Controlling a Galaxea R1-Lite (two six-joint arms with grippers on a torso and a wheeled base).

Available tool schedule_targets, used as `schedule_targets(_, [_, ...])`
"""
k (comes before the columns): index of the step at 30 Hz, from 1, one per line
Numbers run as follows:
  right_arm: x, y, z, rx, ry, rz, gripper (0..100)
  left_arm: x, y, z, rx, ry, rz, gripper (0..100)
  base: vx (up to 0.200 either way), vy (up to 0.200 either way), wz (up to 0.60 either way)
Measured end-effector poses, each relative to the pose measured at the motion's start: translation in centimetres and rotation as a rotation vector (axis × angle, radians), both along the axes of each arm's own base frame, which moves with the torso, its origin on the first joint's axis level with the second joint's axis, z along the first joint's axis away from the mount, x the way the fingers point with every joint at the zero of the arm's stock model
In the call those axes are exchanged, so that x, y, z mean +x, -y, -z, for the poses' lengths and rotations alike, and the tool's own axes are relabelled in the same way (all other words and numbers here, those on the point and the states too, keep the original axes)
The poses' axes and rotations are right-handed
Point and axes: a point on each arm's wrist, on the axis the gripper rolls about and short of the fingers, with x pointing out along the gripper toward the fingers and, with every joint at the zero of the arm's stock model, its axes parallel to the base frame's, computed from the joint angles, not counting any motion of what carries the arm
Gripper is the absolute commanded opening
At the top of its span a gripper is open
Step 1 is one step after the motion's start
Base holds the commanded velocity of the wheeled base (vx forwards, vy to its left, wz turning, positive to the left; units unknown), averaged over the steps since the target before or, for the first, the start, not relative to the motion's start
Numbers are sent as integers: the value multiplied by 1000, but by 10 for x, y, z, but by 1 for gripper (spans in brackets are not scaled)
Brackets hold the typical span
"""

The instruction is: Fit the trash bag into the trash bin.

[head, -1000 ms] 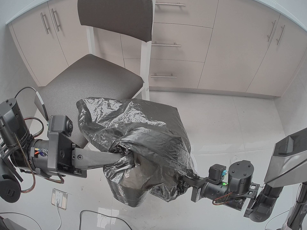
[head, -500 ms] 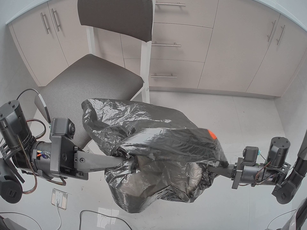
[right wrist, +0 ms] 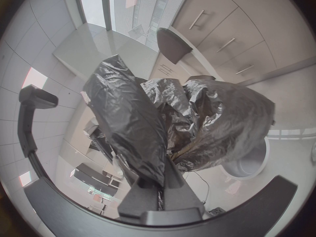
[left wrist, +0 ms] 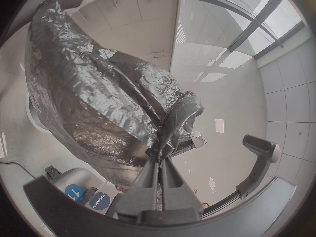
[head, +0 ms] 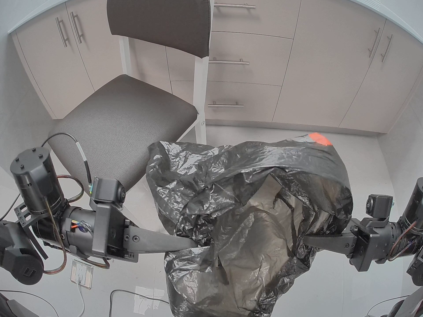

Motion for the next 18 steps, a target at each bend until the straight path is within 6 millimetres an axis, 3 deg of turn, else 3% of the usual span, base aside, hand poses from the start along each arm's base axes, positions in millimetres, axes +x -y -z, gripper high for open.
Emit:
schedule_targets(10, [-10,-4,-22,73,-23,-32,0,5,14,21,45,-40,44,0,0,0,0])
schedule_targets(18, [-6,-7,-22,65,-47,-13,0,8,18,29,63,-67,51,0,0,0,0])
